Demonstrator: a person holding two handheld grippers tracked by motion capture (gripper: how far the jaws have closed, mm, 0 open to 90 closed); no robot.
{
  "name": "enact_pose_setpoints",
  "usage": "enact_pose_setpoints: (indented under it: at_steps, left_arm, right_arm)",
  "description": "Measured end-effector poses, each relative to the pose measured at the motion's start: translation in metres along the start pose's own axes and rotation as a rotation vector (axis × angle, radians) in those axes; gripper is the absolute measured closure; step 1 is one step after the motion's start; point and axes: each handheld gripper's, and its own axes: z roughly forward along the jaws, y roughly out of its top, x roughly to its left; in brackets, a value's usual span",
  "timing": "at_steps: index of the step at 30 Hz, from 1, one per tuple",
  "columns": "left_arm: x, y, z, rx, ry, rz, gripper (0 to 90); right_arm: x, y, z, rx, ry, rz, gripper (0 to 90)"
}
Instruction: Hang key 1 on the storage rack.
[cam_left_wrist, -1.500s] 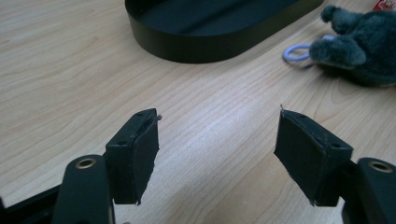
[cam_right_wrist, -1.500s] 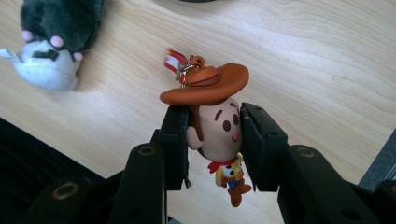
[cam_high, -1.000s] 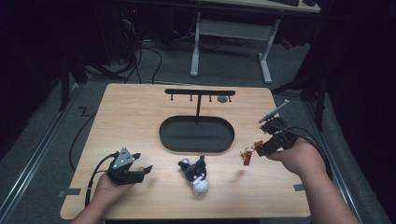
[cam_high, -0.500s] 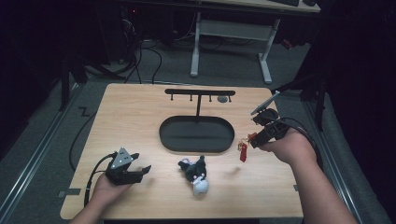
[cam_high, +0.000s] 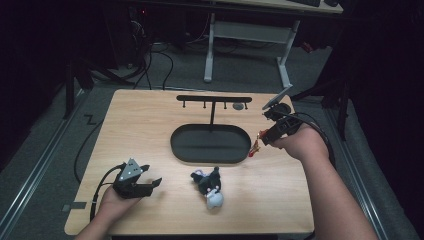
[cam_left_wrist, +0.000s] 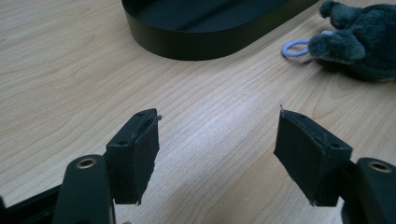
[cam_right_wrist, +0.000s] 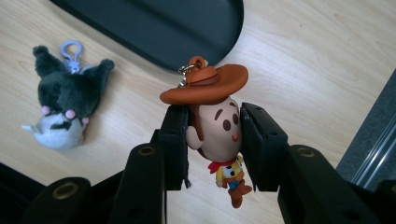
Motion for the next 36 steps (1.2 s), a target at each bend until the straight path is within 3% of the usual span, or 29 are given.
enact_pose_setpoints:
  at_steps: [12, 25, 36]
  left_arm:
    - [0.002, -0.001, -0.001, -0.004, -0.005, -0.008, 31.0]
    - [0.004, -0.001, -0.002, -0.008, -0.007, -0.004, 31.0]
    - [0.004, -0.001, -0.002, -0.007, -0.009, -0.002, 31.1]
  right_arm:
    - [-0.01, 0.027, 0.003, -0.022, -0.001, 0.019, 64.1]
    - [-0.011, 0.055, 0.005, -0.038, -0.005, 0.021, 64.1]
    - [-0.018, 0.07, 0.01, -0.044, -0.018, 0.037, 64.1]
